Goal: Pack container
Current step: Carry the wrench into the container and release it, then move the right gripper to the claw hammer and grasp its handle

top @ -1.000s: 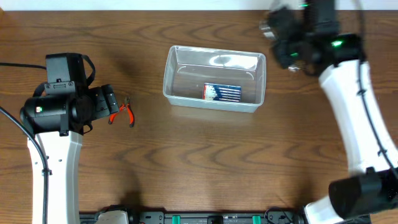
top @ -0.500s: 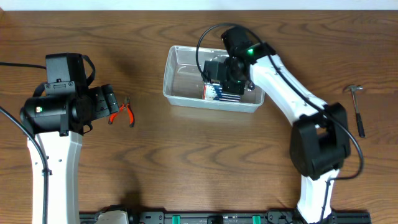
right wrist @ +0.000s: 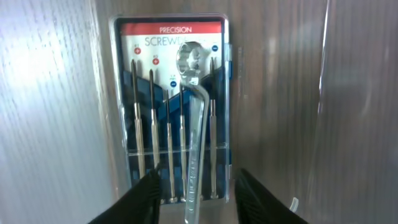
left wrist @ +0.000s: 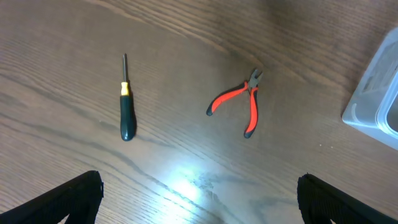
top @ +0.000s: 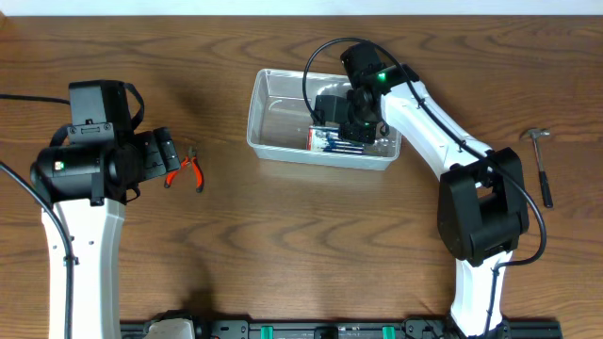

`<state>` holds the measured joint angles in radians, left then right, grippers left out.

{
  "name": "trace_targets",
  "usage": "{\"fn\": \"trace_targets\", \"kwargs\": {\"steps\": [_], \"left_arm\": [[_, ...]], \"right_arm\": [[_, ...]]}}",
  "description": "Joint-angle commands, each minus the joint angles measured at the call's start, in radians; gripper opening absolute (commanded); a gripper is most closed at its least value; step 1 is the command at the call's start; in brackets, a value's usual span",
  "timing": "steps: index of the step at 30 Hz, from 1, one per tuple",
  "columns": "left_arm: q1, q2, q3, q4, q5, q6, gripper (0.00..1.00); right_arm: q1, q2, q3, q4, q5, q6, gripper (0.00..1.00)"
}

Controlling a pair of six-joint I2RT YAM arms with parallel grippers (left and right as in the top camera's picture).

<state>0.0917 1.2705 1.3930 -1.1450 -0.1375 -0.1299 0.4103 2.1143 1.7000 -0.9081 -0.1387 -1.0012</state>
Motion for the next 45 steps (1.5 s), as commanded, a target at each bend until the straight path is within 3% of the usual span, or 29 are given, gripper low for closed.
{"fn": "trace_targets", "kwargs": {"steps": [1, 4, 10, 12, 15, 16, 18, 22, 28, 45], "left_arm": [[0.006, 0.001, 0.012, -0.002, -0.002, 0.006, 0.98], [0.006, 0.001, 0.012, -0.002, -0.002, 0.006, 0.98], [0.006, 0.001, 0.012, -0.001, -0.002, 0.006, 0.98], [0.006, 0.001, 0.012, -0.001, -0.002, 0.006, 0.98], [0.006, 0.001, 0.012, -0.002, -0.002, 0.006, 0.98], [0.006, 0.001, 0.012, -0.002, -0.002, 0.006, 0.98], [0.006, 0.001, 0.012, -0.002, -0.001, 0.006, 0.98], [0.006, 0.001, 0.012, -0.001, -0.002, 0.006, 0.98], [0.006, 0.001, 0.012, -0.001, -0.001, 0.006, 0.98], [0.006, 0.001, 0.012, -0.009, -0.002, 0.006, 0.98]], "right_arm": [[-0.005, 0.005, 0.005, -0.001, -0.008, 0.002, 0.43], [-0.005, 0.0, 0.013, -0.002, 0.003, 0.014, 0.45], [-0.021, -0.11, 0.171, -0.027, 0.053, 0.218, 0.5], [-0.064, -0.175, 0.257, -0.03, 0.066, 0.383, 0.68], [-0.17, -0.249, 0.348, -0.095, 0.072, 0.549, 0.87], [-0.222, -0.272, 0.374, -0.141, 0.073, 0.597, 0.99], [-0.332, -0.303, 0.404, -0.24, 0.084, 0.666, 0.99], [-0.576, -0.325, 0.407, -0.422, 0.086, 0.668, 0.99], [-0.829, -0.247, 0.372, -0.488, 0.085, 0.579, 0.99], [-0.931, 0.164, 0.344, -0.43, 0.124, 0.537, 0.99]]}}
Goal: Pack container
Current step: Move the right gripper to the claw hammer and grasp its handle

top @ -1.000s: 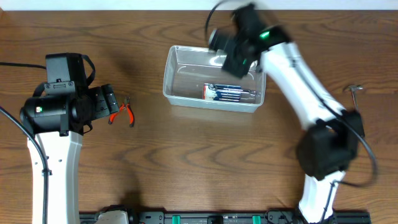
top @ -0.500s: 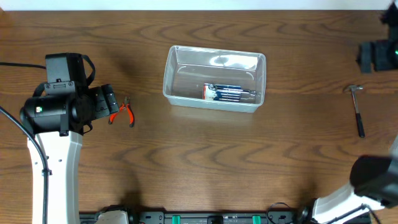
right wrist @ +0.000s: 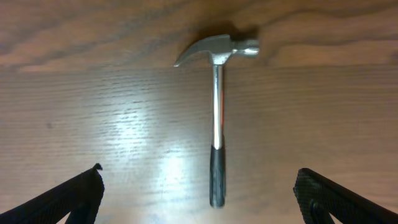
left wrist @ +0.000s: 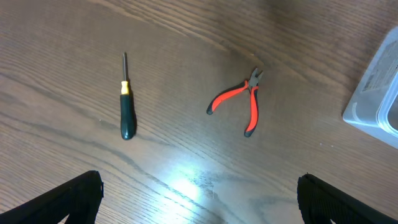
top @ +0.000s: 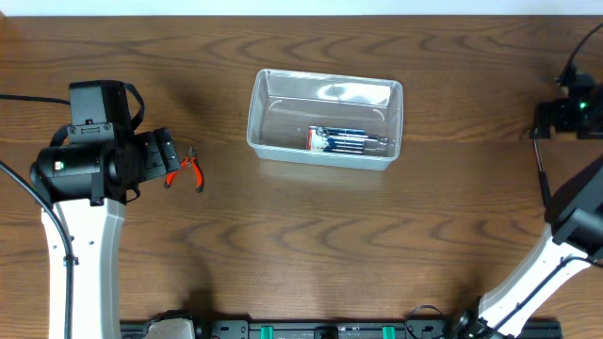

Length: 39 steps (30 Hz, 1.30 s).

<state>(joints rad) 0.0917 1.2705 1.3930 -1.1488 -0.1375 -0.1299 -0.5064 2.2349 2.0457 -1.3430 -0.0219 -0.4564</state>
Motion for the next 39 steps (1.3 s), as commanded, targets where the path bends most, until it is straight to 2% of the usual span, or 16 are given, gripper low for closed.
{"fn": "trace_targets", "kwargs": {"steps": [1, 15, 39], "left_arm": [[0.006, 0.001, 0.012, -0.005, -0.002, 0.006, 0.98], [0.006, 0.001, 0.012, -0.005, -0.002, 0.005, 0.98], [0.006, 0.001, 0.012, -0.005, -0.002, 0.005, 0.98]], "right_arm": [[-0.014, 0.056, -0.001, 0.008, 0.007, -0.008, 0.99], [-0.014, 0.183, -0.001, 0.088, 0.047, 0.034, 0.99], [-0.014, 0.19, -0.127, 0.227, 0.059, 0.071, 0.99]]}}
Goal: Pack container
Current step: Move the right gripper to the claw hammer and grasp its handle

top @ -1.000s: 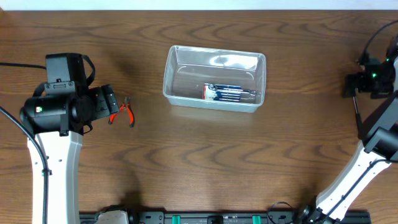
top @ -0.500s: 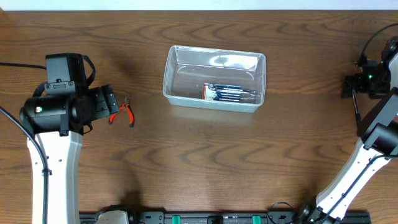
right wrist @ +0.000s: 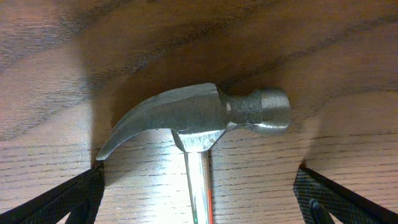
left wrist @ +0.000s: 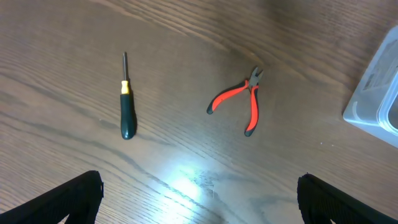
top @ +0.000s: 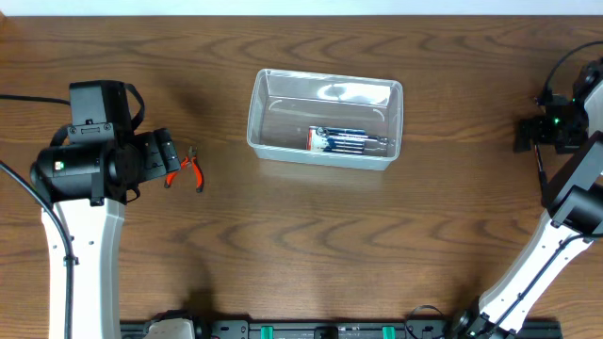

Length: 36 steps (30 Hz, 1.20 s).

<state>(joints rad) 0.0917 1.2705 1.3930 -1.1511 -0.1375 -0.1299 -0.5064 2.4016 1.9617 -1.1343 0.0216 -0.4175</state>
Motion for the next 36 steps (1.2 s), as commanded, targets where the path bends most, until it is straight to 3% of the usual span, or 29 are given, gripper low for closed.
{"fn": "trace_targets", "kwargs": {"steps": [1, 3, 6, 9, 14, 18, 25, 36], "left_arm": [[0.006, 0.001, 0.012, -0.003, -0.002, 0.005, 0.98], [0.006, 0.001, 0.012, -0.003, -0.001, 0.005, 0.98], [0.006, 0.001, 0.012, -0.003, -0.001, 0.005, 0.98], [0.006, 0.001, 0.012, -0.003, -0.002, 0.005, 0.98], [0.006, 0.001, 0.012, -0.003, -0.001, 0.006, 0.98], [0.006, 0.001, 0.012, -0.003, -0.002, 0.006, 0.98], [0.006, 0.001, 0.012, -0.003, -0.002, 0.006, 0.98], [0.006, 0.001, 0.012, -0.003, -0.002, 0.006, 0.98]], "right_arm": [[-0.014, 0.023, -0.047, 0.021, 0.015, 0.033, 0.99], [-0.014, 0.023, -0.048, 0.021, 0.015, 0.045, 0.97], [-0.014, 0.023, -0.048, 0.027, 0.015, 0.072, 0.79], [-0.014, 0.023, -0.048, 0.028, 0.011, 0.073, 0.73], [-0.014, 0.023, -0.048, 0.027, 0.003, 0.074, 0.36], [-0.013, 0.023, -0.048, 0.027, -0.011, 0.074, 0.15], [-0.012, 0.023, -0.048, 0.024, -0.011, 0.074, 0.01], [0.018, -0.002, -0.019, 0.0, -0.083, 0.089, 0.01]]}}
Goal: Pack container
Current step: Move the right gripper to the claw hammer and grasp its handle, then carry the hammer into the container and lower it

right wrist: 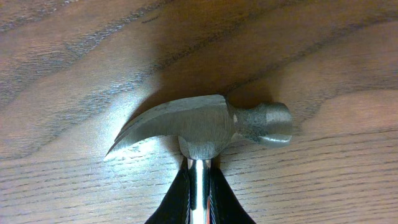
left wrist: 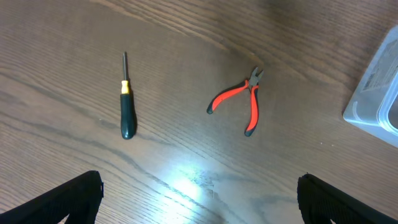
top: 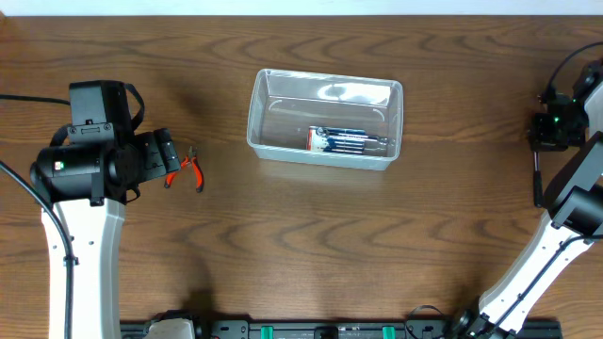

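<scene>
The clear plastic container (top: 325, 118) stands at mid-table with a precision screwdriver set (top: 347, 141) inside it. At the far right, my right gripper (right wrist: 199, 200) is shut on the steel shaft of the hammer (right wrist: 205, 124), just below its head, and the hammer lies on the wood. The hammer's dark handle (top: 537, 181) pokes out below the right gripper (top: 551, 130). My left gripper (left wrist: 199, 199) is open and empty, hovering over the red-handled pliers (left wrist: 239, 102) and a green-handled screwdriver (left wrist: 126, 102).
The container's corner (left wrist: 379, 93) shows at the right edge of the left wrist view. The pliers (top: 188, 169) lie just right of the left gripper, well left of the container. Bare wood lies between the container and the hammer.
My right gripper stood open on either side of the hammer's neck and is now shut on the shaft. The left arm, pliers and screwdriver have not moved.
First my right gripper was inside the container, over a wrench lying on the screwdriver set. Then it hung open high above the hammer at the far right. Then it was low, open around the hammer's neck, and now it grips the shaft. The left arm stayed still throughout.
</scene>
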`<state>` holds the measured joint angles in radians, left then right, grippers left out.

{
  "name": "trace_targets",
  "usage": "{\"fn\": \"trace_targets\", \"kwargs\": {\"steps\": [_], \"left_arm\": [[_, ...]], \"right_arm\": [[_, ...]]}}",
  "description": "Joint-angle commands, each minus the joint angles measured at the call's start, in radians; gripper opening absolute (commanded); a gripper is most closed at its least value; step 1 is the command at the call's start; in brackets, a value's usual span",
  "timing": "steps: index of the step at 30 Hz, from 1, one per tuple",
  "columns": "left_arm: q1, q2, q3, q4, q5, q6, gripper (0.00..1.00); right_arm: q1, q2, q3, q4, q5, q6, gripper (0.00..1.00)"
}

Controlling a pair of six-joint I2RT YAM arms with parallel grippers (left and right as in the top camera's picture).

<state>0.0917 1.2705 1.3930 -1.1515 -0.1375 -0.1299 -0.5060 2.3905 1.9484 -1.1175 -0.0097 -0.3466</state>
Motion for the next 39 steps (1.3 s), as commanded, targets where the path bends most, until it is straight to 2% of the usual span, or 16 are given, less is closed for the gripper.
{"fn": "trace_targets", "kwargs": {"steps": [1, 7, 12, 17, 22, 28, 39], "left_arm": [[0.006, 0.0, 0.012, -0.002, -0.001, 0.006, 0.98], [0.006, 0.001, 0.012, 0.0, -0.002, 0.006, 0.98], [0.006, 0.0, 0.012, 0.002, -0.002, 0.006, 0.98], [0.006, 0.001, 0.012, 0.002, -0.002, 0.006, 0.98], [0.006, 0.0, 0.012, 0.001, -0.002, 0.006, 0.98], [0.006, 0.0, 0.012, 0.0, -0.001, 0.006, 0.98], [0.006, 0.0, 0.012, 0.002, -0.001, 0.006, 0.98]], "right_arm": [[0.029, -0.003, 0.011, -0.023, -0.051, 0.017, 0.01], [0.147, -0.135, 0.175, -0.076, -0.136, -0.045, 0.01], [0.338, -0.278, 0.312, -0.105, -0.145, -0.14, 0.01], [0.6, -0.351, 0.333, -0.106, -0.145, -0.364, 0.01], [0.788, -0.297, 0.308, -0.106, -0.145, -0.598, 0.01], [0.88, -0.163, 0.304, -0.101, -0.144, -0.855, 0.01], [0.876, 0.018, 0.304, -0.075, -0.16, -0.813, 0.02]]}}
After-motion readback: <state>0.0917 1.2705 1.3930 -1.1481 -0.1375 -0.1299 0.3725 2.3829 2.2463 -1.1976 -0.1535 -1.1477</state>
